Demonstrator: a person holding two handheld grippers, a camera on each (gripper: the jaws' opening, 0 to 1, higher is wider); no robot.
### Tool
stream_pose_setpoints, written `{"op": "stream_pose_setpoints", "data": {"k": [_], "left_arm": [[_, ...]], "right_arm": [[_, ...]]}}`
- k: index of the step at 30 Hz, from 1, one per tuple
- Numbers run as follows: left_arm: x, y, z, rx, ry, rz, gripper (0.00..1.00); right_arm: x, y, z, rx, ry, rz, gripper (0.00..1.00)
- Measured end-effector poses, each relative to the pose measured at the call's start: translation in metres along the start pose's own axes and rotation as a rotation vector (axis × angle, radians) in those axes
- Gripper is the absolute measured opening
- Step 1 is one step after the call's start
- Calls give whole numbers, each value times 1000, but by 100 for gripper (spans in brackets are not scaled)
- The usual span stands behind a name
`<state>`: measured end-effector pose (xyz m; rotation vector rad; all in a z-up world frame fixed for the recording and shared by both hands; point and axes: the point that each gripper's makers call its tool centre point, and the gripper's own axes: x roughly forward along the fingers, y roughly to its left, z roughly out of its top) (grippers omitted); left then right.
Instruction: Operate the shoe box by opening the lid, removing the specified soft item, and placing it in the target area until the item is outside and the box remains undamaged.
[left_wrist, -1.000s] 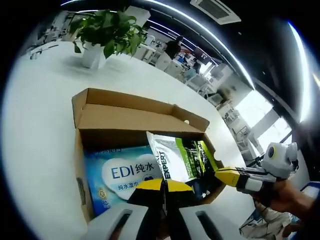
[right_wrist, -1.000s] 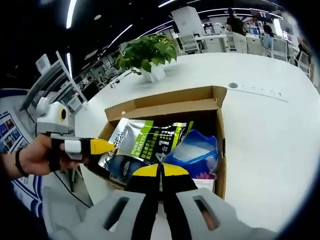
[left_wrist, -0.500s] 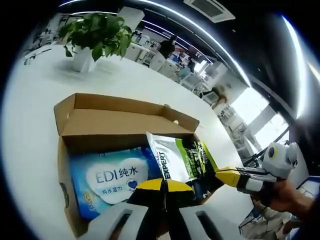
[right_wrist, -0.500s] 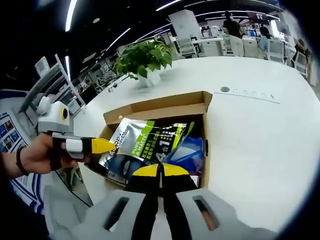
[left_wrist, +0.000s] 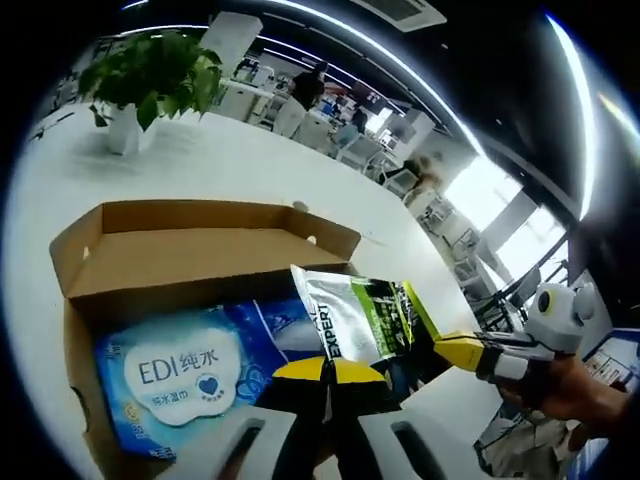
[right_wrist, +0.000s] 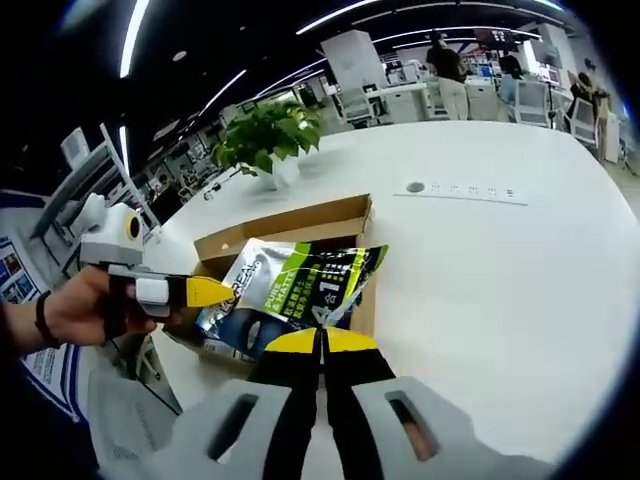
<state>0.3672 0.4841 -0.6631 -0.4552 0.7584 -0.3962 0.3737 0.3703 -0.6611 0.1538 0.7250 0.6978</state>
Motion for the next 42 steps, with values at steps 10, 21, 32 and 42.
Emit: {"op": "stream_pose_setpoints", "data": {"k": [10,21,32,42], "left_arm": [[29,-36,-8,60,48,-55,0],[63,-76,-19,112,97,-110,0],[84,-110,-39,161,149,-152,0],[100,-128,-57,225,196,-167,0]], "right_arm": [[-35,-36,-4,36,-30,-51,0],[-71,-74,-19,95,-57,-116,0],[-102,-103,-39,149,-76,-169,0],[-115,-120,-53,178,-78,-198,0]]}}
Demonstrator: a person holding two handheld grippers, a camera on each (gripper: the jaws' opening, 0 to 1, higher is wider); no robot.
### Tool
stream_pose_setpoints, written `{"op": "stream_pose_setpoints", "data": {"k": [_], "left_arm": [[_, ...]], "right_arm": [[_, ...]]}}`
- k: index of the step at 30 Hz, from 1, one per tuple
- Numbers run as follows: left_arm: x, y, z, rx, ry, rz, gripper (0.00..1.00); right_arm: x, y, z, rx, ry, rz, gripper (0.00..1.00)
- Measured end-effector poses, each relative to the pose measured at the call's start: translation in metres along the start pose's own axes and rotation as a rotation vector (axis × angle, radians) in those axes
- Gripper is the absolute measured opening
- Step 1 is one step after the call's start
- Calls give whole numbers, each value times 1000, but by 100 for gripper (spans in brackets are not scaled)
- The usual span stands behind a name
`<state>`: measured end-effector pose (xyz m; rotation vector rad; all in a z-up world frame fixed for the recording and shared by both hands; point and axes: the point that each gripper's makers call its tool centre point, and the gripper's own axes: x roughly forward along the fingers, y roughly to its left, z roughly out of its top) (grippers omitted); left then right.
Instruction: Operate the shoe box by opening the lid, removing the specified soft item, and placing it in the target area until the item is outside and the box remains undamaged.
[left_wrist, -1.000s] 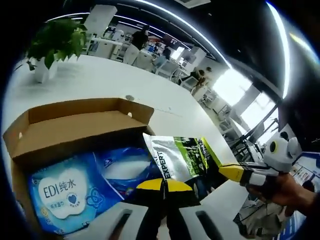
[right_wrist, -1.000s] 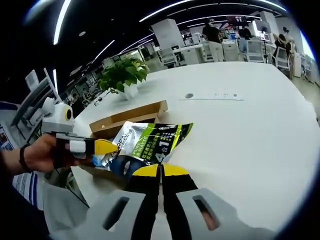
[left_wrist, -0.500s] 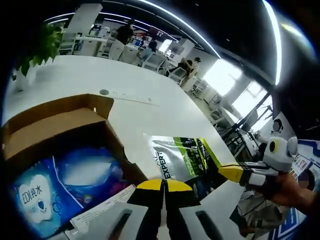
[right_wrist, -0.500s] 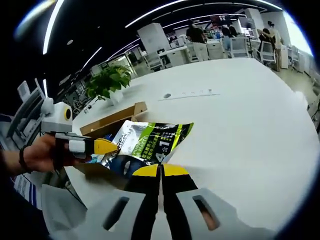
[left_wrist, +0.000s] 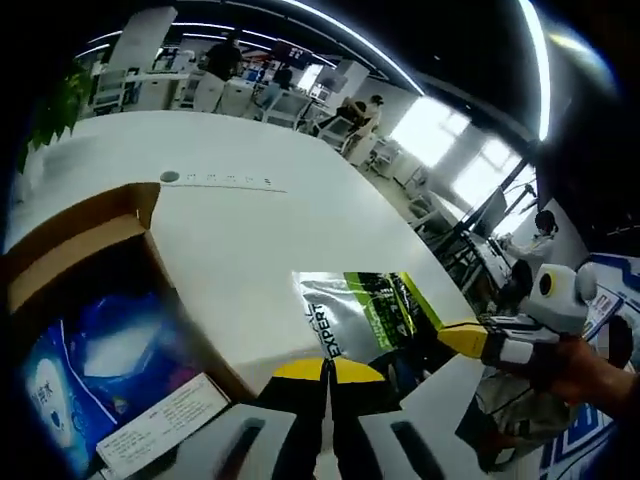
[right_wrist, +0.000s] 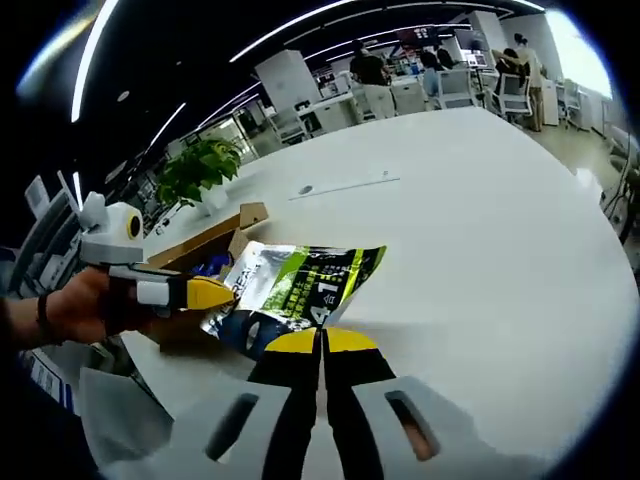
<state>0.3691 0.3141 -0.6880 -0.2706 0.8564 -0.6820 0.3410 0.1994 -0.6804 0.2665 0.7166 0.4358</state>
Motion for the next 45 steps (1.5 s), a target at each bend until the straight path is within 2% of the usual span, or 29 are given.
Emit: {"op": "stream_pose_setpoints", "data": {"k": [9,14,19,29,35,40,45], "left_arm": [[20,-12,-17,91,59,0,0],[30,-19,-29,183,103,5,0],[36,-23,-40,222,131,9,0],[48,-15,-63,286,199,44,1],[56,-8,-66,300,223,69,1],[65,-8,-62,335,236,85,2],[77,-4,-52,304,235,91,2]], "right_arm": [[-7,-18,-11,1,20,-29,0],[-9,-30,-25,27,32,-49,0],[-9,-38,-41,47,53,-63,0],[3,-48,-64,71,97,-68,0],[13,-52,-68,58,126,-67,0],[21,-59,-60,47,134,-73,0],[30,-72,-50,49,138,-83,0]]}}
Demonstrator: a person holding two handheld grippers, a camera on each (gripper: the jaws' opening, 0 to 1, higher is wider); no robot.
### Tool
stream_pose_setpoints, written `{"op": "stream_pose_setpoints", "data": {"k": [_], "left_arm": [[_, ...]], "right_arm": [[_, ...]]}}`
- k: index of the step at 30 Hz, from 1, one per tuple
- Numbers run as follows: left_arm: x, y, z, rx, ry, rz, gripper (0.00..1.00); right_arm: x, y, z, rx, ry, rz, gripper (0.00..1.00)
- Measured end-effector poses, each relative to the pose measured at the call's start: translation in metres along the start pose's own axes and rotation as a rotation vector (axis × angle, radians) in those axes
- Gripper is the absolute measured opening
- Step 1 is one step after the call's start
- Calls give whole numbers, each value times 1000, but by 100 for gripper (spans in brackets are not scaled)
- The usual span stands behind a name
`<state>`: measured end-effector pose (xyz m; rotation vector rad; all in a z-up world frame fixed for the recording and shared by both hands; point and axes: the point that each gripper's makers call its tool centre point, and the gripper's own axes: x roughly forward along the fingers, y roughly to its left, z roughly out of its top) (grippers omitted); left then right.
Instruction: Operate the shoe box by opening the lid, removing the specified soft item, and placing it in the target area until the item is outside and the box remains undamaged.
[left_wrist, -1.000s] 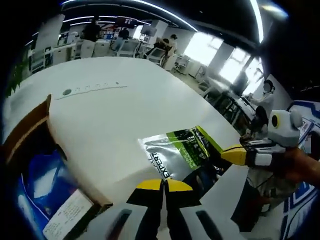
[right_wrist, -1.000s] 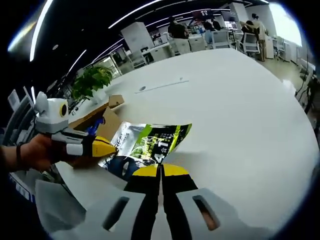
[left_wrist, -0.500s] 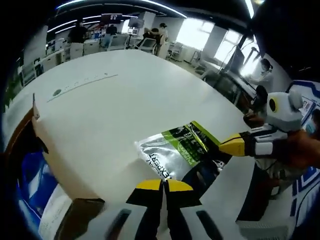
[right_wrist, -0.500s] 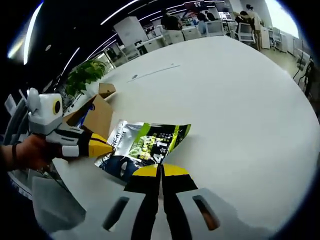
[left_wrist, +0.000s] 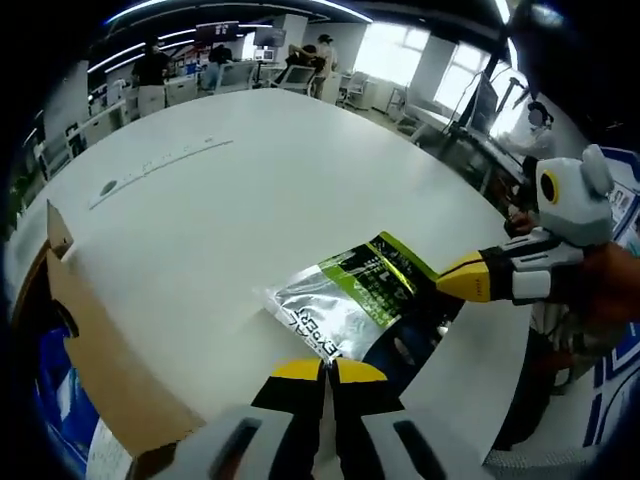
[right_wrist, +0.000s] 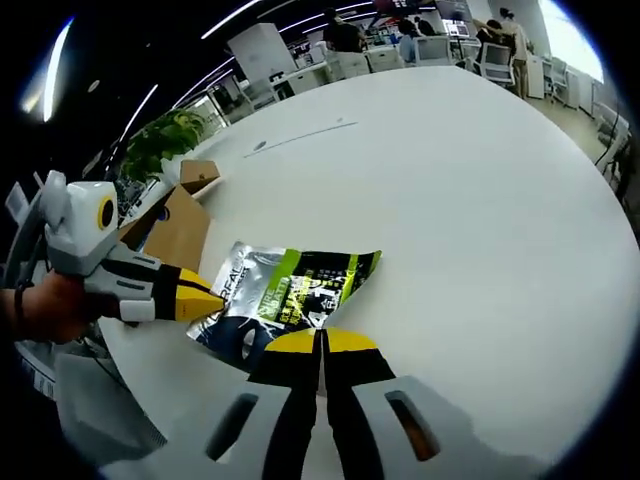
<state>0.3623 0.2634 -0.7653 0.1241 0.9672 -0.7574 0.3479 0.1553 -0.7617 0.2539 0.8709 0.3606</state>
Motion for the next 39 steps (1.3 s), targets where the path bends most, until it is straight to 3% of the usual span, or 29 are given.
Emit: {"op": "stream_pose_setpoints", "data": {"k": [9,18,22,39], "left_arm": [[16,7,18,37,18,32,2],[24,25,28,5,20,65,2],[26,36,27,-21,29,85,2],[26,49,23,-62,56,180,8]], "right_arm": [[13,-13,19,11,-6,-6,0],[28,-16,33,7,-7,-9,0],[38,-14,34,0,4,-9,0],[51,-10,39,13,10,-7,0]]}}
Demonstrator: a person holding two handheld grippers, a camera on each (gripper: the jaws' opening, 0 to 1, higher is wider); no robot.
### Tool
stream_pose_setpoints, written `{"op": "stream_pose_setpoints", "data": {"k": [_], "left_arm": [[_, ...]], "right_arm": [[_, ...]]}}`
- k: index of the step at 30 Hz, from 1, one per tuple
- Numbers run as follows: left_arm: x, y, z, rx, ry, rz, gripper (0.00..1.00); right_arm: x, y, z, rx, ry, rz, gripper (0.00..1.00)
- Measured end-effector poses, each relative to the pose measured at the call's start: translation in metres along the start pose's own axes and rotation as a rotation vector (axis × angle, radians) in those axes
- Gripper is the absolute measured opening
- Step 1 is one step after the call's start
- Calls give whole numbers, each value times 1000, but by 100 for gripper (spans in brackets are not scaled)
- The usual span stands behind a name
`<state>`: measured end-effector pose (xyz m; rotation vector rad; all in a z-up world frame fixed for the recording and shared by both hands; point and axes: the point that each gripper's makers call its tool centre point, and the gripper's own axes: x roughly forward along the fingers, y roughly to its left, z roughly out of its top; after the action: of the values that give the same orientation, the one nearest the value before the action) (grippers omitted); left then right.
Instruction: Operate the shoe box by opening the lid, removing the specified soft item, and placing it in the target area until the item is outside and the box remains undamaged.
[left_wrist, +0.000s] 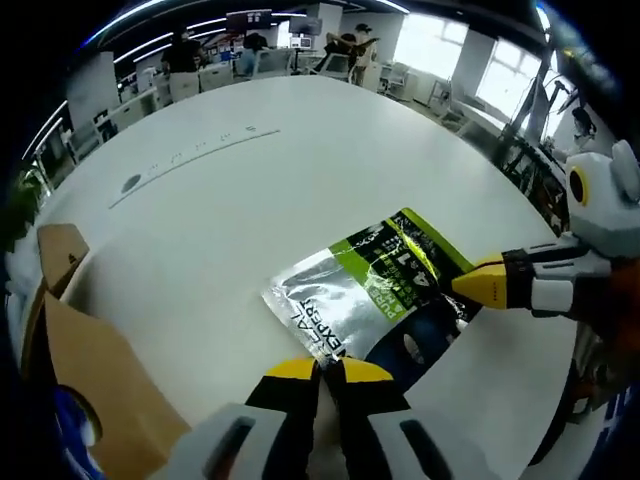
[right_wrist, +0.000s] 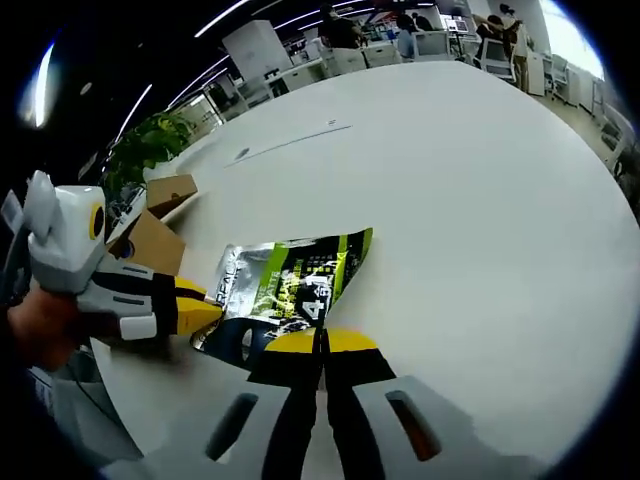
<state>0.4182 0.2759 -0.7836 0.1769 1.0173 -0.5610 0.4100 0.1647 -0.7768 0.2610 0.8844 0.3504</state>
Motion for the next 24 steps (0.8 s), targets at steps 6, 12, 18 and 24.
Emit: {"op": "stream_pose_setpoints", "data": {"k": [6,12,18,24], "left_arm": [[-4,-1,-2,71,13,35,15],[-9,4,-5,101,33,83,18],[-18,6,-4,98,18,83,18],[-28,2,2,81,-13,53,20]], "right_arm": [[0,1,0,8,-4,-4,0],[-1,2,0,15,-4,-3,0],[-4,2,-3,0,7,-6,2],[-13,-2,-2,-18,6,-32,6]]}}
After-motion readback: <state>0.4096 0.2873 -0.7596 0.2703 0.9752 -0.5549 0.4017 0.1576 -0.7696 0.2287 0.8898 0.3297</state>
